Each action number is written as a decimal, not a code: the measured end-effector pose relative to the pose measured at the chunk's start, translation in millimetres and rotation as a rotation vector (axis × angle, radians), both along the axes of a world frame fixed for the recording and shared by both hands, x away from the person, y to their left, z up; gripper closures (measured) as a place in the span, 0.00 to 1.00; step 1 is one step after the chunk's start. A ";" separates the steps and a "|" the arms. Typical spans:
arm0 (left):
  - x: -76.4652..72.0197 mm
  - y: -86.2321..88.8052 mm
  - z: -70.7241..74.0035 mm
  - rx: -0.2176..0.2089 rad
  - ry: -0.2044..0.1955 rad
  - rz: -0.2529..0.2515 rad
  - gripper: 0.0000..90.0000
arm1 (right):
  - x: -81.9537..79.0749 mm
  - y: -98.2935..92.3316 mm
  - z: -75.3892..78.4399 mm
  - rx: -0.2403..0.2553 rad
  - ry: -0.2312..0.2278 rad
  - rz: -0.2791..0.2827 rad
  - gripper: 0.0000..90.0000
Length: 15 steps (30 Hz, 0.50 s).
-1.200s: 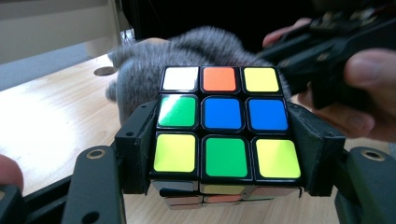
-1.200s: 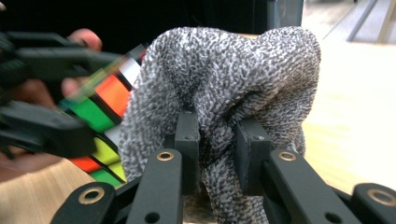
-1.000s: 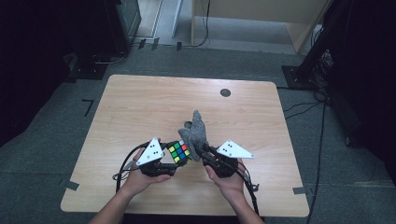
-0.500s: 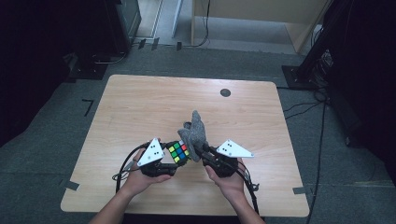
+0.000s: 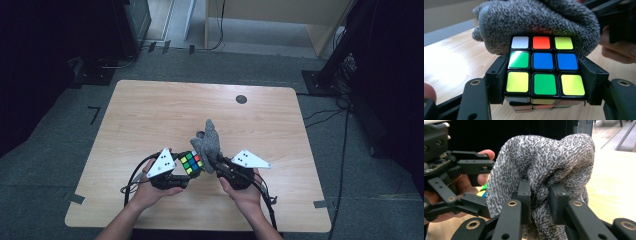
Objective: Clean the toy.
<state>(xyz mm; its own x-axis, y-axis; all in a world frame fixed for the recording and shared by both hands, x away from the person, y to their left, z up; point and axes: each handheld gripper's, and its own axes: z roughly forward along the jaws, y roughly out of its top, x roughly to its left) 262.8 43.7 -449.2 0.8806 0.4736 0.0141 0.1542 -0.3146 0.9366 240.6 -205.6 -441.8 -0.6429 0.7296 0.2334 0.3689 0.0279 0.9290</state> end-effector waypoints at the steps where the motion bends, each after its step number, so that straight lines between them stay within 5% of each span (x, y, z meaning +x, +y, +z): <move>1: -0.4 0.8 1.1 -0.006 -0.003 -0.001 0.38 | 1.0 -0.7 -2.0 0.008 0.006 0.000 0.83; 5: -1.5 6.3 5.6 -0.068 -0.010 -0.023 0.38 | 5.1 -4.0 -9.3 0.014 0.046 -0.016 0.83; 10: 1.2 1.6 -1.0 -0.006 -0.007 0.006 0.38 | 0.5 -3.0 1.5 0.026 0.019 -0.004 0.83; 15: -1.6 2.4 2.3 -0.026 -0.018 -0.005 0.38 | -2.1 -0.3 3.3 0.026 -0.006 0.005 0.83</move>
<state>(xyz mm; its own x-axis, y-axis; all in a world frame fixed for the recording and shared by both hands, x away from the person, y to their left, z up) 261.2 46.1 -446.9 0.8827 0.4696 0.0181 0.1354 -0.2910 0.9471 238.5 -206.0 -438.5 -0.6476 0.7203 0.2485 0.3636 0.0055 0.9315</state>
